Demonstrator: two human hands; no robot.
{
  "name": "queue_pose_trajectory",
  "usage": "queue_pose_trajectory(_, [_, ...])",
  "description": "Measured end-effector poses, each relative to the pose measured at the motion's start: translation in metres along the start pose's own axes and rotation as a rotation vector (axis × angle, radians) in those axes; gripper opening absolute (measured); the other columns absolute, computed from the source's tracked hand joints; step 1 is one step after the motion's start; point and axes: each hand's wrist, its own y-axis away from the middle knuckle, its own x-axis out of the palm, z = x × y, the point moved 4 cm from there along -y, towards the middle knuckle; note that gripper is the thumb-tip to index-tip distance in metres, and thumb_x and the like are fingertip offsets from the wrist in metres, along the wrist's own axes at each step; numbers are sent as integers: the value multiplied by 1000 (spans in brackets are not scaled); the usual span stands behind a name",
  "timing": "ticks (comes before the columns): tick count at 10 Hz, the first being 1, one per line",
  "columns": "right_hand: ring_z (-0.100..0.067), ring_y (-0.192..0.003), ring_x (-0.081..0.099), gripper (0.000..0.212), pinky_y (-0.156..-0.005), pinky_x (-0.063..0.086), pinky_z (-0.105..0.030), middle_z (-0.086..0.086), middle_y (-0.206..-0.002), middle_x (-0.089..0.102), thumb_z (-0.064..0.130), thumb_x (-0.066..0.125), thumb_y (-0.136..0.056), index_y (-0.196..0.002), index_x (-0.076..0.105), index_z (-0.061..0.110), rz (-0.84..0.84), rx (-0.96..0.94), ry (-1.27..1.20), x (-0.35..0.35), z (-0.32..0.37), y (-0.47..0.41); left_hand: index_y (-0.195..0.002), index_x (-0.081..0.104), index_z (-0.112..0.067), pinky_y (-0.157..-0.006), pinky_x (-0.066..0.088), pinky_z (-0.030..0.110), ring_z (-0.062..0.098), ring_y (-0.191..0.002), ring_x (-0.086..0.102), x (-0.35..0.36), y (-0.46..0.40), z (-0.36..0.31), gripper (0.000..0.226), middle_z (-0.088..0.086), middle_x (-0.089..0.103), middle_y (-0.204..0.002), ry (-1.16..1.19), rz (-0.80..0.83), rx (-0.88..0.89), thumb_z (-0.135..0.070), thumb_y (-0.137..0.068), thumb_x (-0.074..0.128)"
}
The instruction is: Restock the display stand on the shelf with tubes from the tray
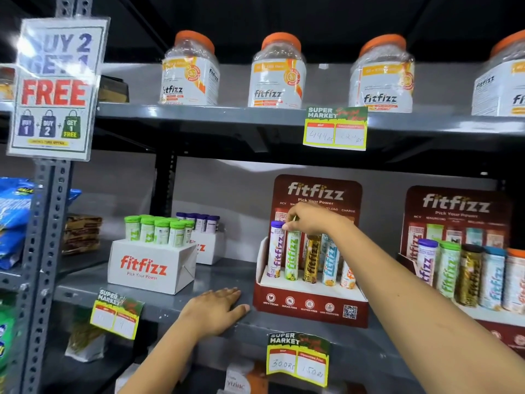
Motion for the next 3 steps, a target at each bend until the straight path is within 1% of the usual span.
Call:
queue_pose_trajectory(1, [-21,-106,57,30,-93,46,-40,-3,-117,65,43,59,-88,-103,68,19,1,-3,41,-1,-1,0,-148,22,-24,-111,16,31,14,-140,22,-2,2,-2,62,-3,22,-156,-11,24,8,-57,-96,24])
queue_pose_trajectory(2, [-21,-108,56,32,-96,45,-43,-3,-121,63,45,58,-88,-107,66,21,19,3,47,-4,-3,7,-150,14,-21,-114,8,32,14,-143,11,-2,-2,-2,65,-1,13,-158,28,111,5,-57,-96,23])
queue_pose_trajectory(3, [-23,-121,51,39,-105,34,-47,0,-132,58,48,55,-88,-119,61,25,-50,-5,31,-8,-3,16,-150,5,-18,-114,1,35,14,-143,0,-3,-5,1,91,1,0,-158,75,173,-12,-77,-81,13])
